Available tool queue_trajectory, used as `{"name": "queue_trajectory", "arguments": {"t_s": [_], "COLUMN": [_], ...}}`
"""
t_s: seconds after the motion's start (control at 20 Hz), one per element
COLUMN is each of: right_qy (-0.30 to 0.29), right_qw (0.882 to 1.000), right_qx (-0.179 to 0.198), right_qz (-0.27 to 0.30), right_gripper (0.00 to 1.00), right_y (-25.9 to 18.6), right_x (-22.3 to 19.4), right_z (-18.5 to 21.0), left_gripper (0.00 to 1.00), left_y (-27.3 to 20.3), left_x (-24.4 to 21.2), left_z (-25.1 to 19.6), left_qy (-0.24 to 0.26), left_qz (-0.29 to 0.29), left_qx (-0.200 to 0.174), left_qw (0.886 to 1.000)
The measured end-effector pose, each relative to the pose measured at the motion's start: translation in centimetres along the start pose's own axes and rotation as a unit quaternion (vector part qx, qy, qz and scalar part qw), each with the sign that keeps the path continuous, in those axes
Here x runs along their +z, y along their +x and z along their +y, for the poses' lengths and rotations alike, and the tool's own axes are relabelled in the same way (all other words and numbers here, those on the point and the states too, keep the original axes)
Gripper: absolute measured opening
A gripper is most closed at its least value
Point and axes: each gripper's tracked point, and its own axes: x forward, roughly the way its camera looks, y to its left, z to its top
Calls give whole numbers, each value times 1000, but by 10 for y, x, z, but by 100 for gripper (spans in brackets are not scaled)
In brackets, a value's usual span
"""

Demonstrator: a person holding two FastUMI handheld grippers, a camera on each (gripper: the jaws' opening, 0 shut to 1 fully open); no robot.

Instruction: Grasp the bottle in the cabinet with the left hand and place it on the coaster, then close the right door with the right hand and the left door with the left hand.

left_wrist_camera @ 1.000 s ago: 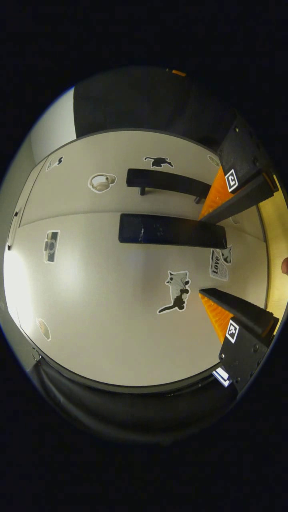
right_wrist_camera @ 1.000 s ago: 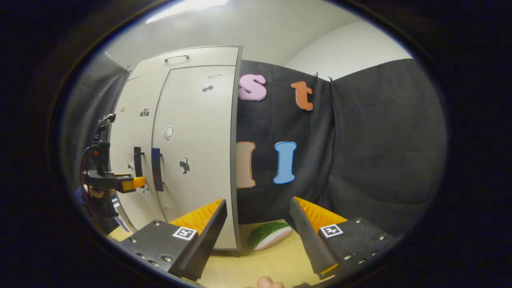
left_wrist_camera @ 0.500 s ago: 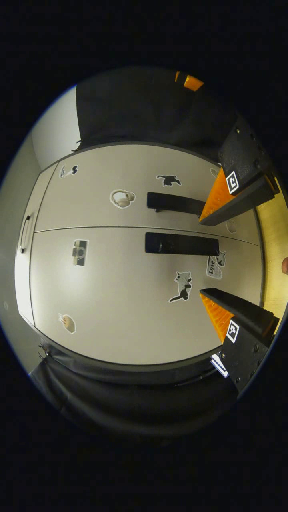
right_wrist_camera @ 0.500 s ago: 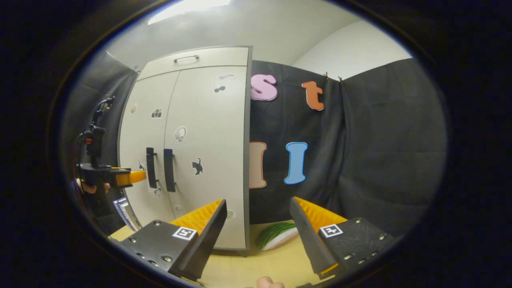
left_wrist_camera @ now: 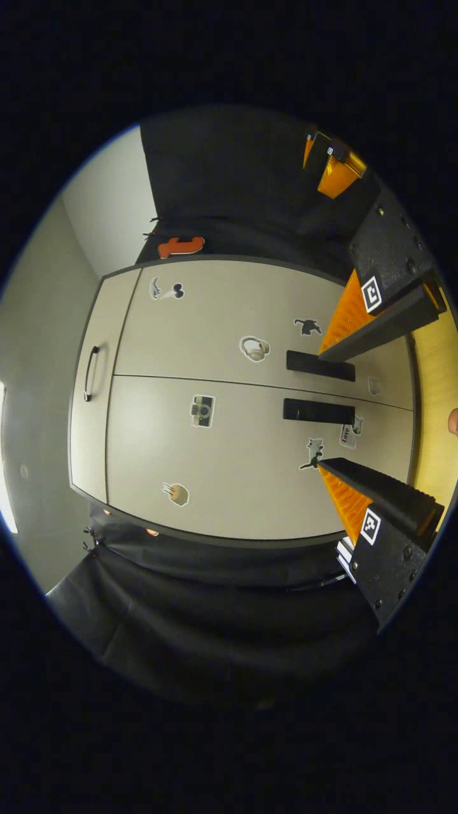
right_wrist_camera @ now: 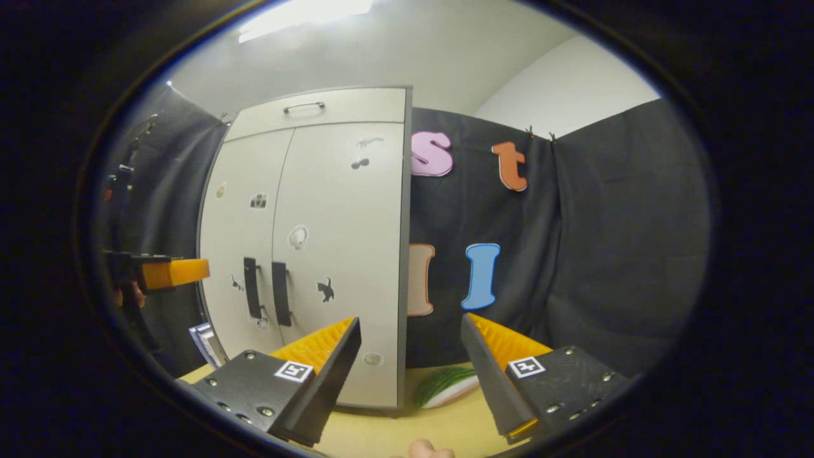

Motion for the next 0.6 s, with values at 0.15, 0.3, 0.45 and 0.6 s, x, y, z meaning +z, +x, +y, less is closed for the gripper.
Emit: {"name": "queue_trajectory", "arguments": {"t_s": [0.15, 0.3, 0.45, 0.6], "right_qy": [9, 6, -4, -12], "right_qw": [1000, 1000, 1000, 999], "right_qx": [-4, -10, -13, -13], "right_qz": [-14, -22, -28, -32], "right_gripper": [96, 96, 96, 96], "right_y": [0, -2, -4, -4], "right_x": [21, 30, 33, 33], "right_z": [-12, -28, -44, -59], "left_gripper": [96, 95, 95, 95], "left_y": [-13, -21, -25, -24], "left_x": [19, 31, 35, 33], "left_z": [-15, -31, -50, -68], "left_qy": [14, 27, 26, 23], "left_qz": [-17, -31, -40, -43], "left_qx": [1, -1, -3, -7], "left_qw": [1000, 999, 999, 999]}}
